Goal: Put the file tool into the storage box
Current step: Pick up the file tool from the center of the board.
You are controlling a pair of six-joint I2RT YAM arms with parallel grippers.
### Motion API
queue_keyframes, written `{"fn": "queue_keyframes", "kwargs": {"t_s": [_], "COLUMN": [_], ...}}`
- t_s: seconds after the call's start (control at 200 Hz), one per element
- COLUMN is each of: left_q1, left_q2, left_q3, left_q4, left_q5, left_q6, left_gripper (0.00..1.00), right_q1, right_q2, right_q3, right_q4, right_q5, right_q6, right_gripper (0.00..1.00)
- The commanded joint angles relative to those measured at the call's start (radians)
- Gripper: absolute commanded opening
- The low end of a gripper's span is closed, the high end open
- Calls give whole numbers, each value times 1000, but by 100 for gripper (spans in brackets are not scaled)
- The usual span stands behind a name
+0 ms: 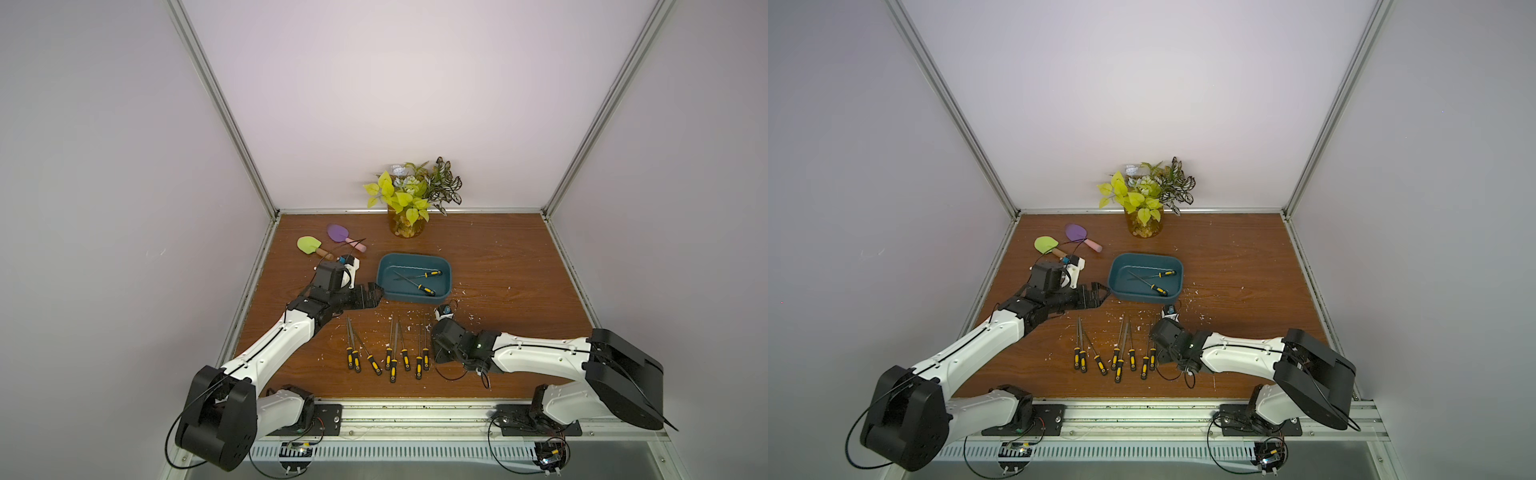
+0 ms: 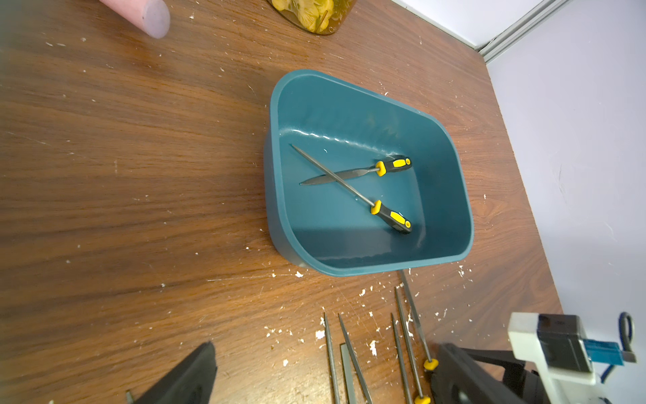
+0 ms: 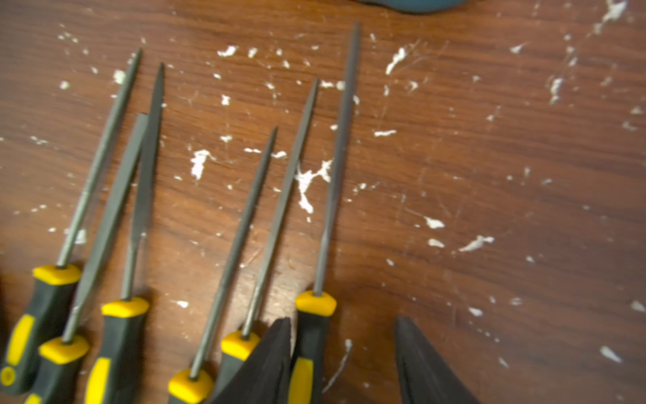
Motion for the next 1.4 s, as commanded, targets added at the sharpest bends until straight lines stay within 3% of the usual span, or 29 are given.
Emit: {"fn": "queue_keyframes", "kwargs": {"t_s": [0.0,0.185,0.48,0.976,1.111,1.281,1.396], "left_q1": [-9,-13,-24,-29,-30,-31,-52], "left_q2": [-4,0,0,-1,0,-4,-15], "left_q3": [4,5,5,10,9,11,17], "left_q4": [-5,-6,-9,-19,-19,-26,-60], "left_q5": [7,6,-2,-9,-11,-26,-83], "left_q6": [0,-1,2,8,8,12,27], "left_gripper": [100,100,100,100,100,100,100], "right_q1": [6,5,5,5,4,5,5], "right_q2": [-45,-146,-269,-80,-38,-31,-76], "right_q3": [1,-43,-112,-52,-32,-30,-17], "right_q4": [-96,-109,9,23,8,-9,-62], "right_q5": [59,60,-40,-43,-30,-19,-44], "right_q6": [-8,-58,-187,-226,-242,-269,-334], "right_gripper": [53,51,52,49,43,23,15]}}
